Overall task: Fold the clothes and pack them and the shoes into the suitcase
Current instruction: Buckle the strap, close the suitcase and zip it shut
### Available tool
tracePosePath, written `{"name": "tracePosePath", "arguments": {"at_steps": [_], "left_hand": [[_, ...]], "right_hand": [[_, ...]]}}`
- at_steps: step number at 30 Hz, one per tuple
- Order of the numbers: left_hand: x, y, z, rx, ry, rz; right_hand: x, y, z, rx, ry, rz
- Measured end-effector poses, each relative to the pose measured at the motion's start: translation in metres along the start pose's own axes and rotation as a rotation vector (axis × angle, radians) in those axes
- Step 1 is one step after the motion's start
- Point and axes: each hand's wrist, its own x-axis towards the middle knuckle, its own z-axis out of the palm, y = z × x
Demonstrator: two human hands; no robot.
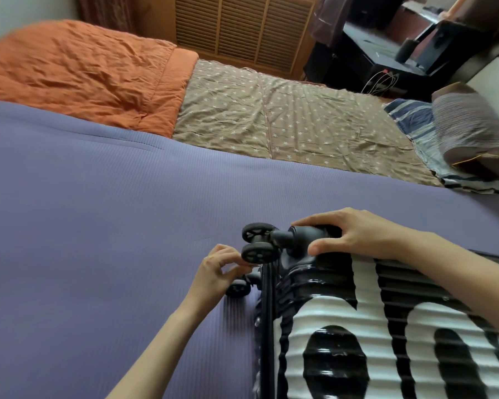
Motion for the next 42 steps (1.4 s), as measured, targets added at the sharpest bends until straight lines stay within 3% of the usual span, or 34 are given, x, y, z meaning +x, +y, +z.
{"name": "tracePosePath", "arguments": {"at_steps": [13, 42], "left_hand": [[-0.027, 0.008, 0.004, 0.036, 0.067, 0.036], [-0.143, 0.033, 0.014, -0.035, 0.056, 0.026]], "right_hand": [[-0.018, -0.003, 0.013, -0.016, 0.006, -0.156], [-0.081, -0.004, 0.056, -0.164, 0.108, -0.2]]}}
